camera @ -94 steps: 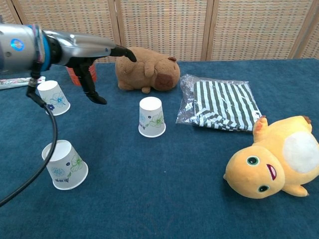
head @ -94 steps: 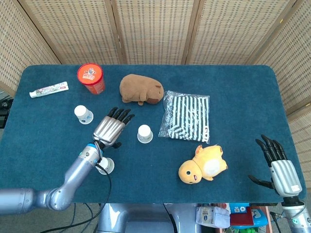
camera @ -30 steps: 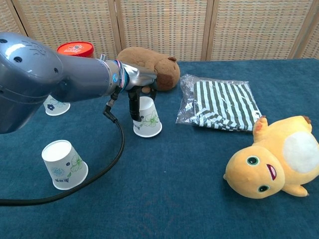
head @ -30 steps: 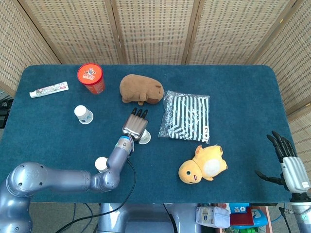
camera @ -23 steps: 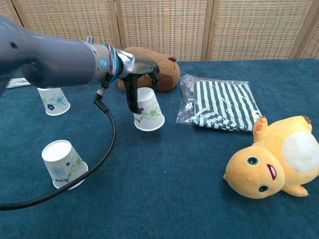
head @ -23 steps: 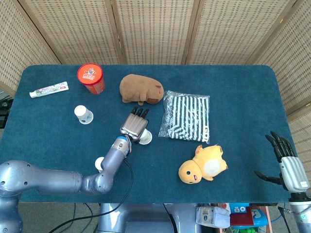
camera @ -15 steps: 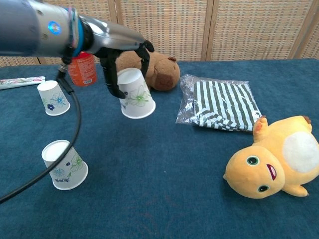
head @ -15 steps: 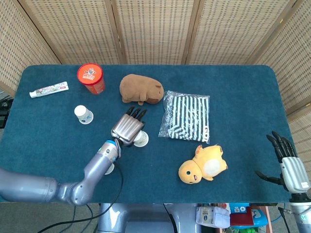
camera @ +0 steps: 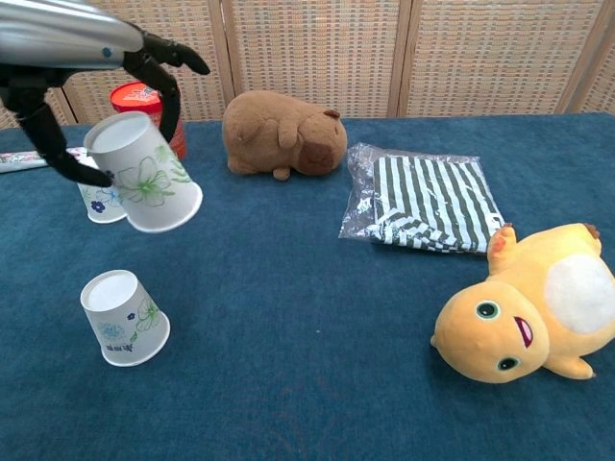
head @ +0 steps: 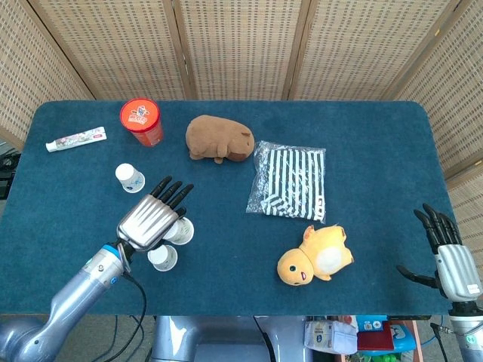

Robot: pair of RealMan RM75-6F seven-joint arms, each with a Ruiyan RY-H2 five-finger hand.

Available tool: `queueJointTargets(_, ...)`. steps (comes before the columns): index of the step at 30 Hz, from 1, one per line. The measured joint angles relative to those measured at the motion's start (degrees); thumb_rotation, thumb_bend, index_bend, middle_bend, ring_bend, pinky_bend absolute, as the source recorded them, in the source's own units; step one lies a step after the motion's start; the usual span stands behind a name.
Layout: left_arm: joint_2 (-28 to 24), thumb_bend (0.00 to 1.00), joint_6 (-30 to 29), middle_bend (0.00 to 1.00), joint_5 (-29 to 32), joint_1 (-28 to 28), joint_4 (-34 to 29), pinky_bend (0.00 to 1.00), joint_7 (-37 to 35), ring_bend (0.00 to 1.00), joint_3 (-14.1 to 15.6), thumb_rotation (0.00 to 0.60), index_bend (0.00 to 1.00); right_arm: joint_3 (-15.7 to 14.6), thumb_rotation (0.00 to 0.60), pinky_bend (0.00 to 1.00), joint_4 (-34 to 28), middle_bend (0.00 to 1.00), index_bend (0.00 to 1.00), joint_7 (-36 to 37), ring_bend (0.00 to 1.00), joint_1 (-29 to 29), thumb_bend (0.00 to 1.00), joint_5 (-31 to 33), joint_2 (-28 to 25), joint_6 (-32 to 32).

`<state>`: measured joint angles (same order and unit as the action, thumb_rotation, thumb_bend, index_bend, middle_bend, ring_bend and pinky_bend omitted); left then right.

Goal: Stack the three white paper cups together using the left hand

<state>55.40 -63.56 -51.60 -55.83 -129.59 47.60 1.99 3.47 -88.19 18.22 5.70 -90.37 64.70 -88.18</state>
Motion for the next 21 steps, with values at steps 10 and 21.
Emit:
queueJointTargets(10,-1.78,0.24,0.16,0.00,-12.46,9.06,3.26,0.00,-6.39,0.00,6.17,0.600,0.40,-0.07,0.600,0.00,-0.49,0.00,0.00,-1.25,0.00,-0.17,0.05,-0.32,0.10,-0.28)
queueJointTargets(21,2.01,0.24,2.76,0.00,-13.43,11.65,8.76,0.00,-8.13,0.00,6.57,0.600,0.40,-0.20,0.600,0.00,-0.75,0.00,0.00,-1.81,0.00,-0.12,0.05,-0.80,0.29,-0.34)
